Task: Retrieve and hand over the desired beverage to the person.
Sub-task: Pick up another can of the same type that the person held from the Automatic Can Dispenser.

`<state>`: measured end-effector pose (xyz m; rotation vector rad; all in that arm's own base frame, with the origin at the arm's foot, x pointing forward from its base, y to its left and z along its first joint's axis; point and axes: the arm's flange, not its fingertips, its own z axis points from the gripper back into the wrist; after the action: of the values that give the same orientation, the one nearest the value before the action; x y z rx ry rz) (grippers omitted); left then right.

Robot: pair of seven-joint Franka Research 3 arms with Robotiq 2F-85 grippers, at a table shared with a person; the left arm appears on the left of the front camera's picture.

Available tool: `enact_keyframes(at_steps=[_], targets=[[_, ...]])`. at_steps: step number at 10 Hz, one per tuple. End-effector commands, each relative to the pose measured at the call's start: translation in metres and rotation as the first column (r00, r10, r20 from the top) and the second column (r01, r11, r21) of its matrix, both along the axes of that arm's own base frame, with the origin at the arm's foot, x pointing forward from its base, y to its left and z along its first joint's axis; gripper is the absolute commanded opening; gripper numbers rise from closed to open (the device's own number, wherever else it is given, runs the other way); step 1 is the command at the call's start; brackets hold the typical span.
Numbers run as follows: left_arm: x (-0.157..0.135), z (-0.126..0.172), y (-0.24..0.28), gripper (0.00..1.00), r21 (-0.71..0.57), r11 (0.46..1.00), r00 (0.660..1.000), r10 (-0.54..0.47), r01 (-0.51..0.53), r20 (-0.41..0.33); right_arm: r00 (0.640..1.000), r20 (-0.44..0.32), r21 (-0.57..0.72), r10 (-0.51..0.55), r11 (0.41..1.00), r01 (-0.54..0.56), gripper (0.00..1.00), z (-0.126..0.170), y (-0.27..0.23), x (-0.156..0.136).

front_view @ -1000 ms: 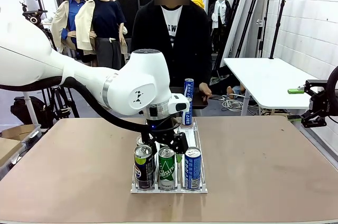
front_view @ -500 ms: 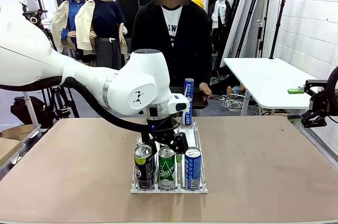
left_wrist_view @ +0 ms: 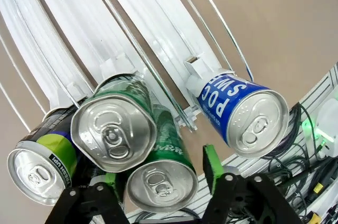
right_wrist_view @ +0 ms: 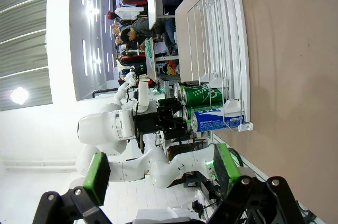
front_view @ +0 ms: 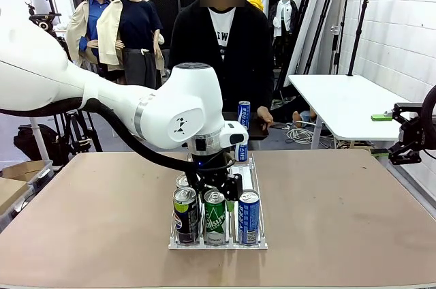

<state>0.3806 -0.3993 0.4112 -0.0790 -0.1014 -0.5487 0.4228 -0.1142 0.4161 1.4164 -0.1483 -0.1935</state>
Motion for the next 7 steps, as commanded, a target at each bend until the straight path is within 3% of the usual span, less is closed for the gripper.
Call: enact_keyframes(at_steps=[1,3,4,5,7], targets=[[-0.001,0.002,-0.016,0.33,0.040,0.999,0.999,0.025,-0.026,0.021,1.000,0.002,-0.001,0.000,1.000,0.000,1.00,0.001,0.000,0.001],[-0.006,0.004,-0.019,0.00,0.041,0.998,0.999,0.043,-0.044,0.029,1.000,0.002,-0.001,0.000,1.000,0.000,1.00,0.001,0.000,0.001],[-0.006,0.005,-0.019,0.00,0.028,0.997,0.997,0.069,-0.069,0.021,1.000,0.002,-0.001,0.000,1.000,0.000,1.00,0.001,0.000,0.001],[-0.003,0.002,-0.007,0.00,0.029,1.000,1.000,0.008,-0.009,0.023,1.000,0.002,-0.001,0.000,1.000,0.000,1.00,0.001,0.000,0.001],[-0.003,0.002,-0.007,0.00,0.029,1.000,1.000,0.008,-0.009,0.023,1.000,0.002,-0.001,0.000,1.000,0.000,1.00,0.001,0.000,0.001]])
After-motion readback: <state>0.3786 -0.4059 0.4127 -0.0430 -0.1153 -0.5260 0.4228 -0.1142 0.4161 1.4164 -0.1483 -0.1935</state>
